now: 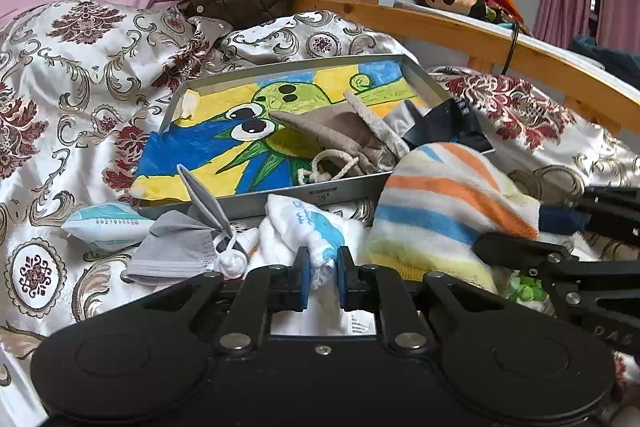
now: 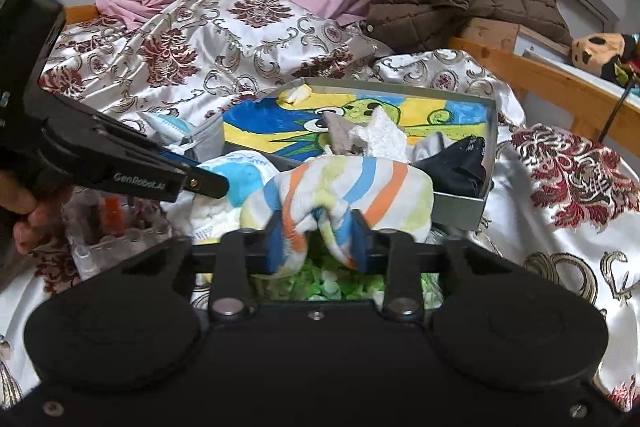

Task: Organize soft objects
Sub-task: 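Grasp the striped sock with the right gripper while the left grasps the white printed cloth, then lift both held items and carry them over the frog-picture tray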

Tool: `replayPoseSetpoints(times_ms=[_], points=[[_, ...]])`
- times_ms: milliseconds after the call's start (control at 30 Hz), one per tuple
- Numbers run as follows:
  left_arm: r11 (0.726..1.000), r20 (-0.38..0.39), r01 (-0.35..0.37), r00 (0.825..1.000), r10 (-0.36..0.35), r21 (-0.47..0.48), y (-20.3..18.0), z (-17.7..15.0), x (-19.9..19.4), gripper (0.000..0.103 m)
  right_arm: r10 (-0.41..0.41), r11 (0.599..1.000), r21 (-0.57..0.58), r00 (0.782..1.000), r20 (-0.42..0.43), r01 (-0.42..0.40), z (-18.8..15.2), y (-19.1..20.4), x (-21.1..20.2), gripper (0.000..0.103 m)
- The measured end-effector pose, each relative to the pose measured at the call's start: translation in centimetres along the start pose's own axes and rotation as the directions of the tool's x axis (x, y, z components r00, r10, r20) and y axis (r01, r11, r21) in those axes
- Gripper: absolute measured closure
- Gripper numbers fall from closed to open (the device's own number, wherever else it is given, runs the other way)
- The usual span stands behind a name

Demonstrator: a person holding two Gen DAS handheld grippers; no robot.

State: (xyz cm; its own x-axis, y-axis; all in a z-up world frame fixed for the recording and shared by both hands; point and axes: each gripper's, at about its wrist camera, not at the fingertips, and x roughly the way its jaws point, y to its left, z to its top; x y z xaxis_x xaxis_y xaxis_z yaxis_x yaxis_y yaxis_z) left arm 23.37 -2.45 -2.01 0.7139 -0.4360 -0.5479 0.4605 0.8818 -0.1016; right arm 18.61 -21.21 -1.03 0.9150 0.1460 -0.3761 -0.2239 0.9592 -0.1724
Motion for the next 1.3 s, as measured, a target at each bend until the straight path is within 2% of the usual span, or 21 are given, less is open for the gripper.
replayPoseSetpoints(times_ms=[67, 367, 533, 733, 900, 1067, 1167, 1300], points=[[1.0, 0.006, 0.007, 1.0, -0.007, -0.01, 0.0, 0.2, -0.3, 0.091, -0.02, 1.0, -0.019, 1.0, 0.014, 0.02, 0.0, 0.3, -0.2, 0.092], [0.999, 0.102, 0.035, 0.994, -0.031, -0.038, 0.0, 2.6, -2.8, 0.092, -0.086, 0.996, 0.013, 0.986, 0.146, 0.085, 1.5, -0.2, -3.3, 0.094], [0.991, 0.168, 0.081, 0.984, -0.062, -0.108, 1.2, 4.4, -3.6, 0.092, -0.11, 0.994, 0.035, 0.977, 0.182, 0.105, 2.7, -1.0, -4.2, 0.094], [0.975, 0.258, 0.101, 0.965, -0.047, -0.199, 4.2, 6.6, -3.4, 0.092, -0.144, 0.99, 0.04, 0.97, 0.195, 0.139, 5.1, -1.8, -3.8, 0.094], [0.954, 0.329, 0.095, 0.944, 0.004, -0.286, 7.0, 7.9, -2.7, 0.092, -0.124, 0.992, 0.003, 0.975, 0.182, 0.126, 7.7, -1.2, -0.8, 0.094], [0.921, 0.345, 0.104, 0.938, 0.035, -0.375, 10.0, 7.5, -1.3, 0.092, -0.101, 0.992, -0.061, 0.981, 0.164, 0.113, 10.8, 0.6, 3.3, 0.094], [0.896, 0.358, 0.128, 0.933, 0.036, -0.426, 12.1, 7.0, -0.4, 0.092, -0.097, 0.992, -0.064, 0.986, 0.136, 0.106, 12.6, 1.3, 6.4, 0.094], [0.847, 0.376, 0.191, 0.926, 0.011, -0.495, 14.4, 6.2, 1.1, 0.092, -0.104, 0.991, -0.077, 0.99, 0.093, 0.112, 13.7, 2.5, 9.8, 0.094]])
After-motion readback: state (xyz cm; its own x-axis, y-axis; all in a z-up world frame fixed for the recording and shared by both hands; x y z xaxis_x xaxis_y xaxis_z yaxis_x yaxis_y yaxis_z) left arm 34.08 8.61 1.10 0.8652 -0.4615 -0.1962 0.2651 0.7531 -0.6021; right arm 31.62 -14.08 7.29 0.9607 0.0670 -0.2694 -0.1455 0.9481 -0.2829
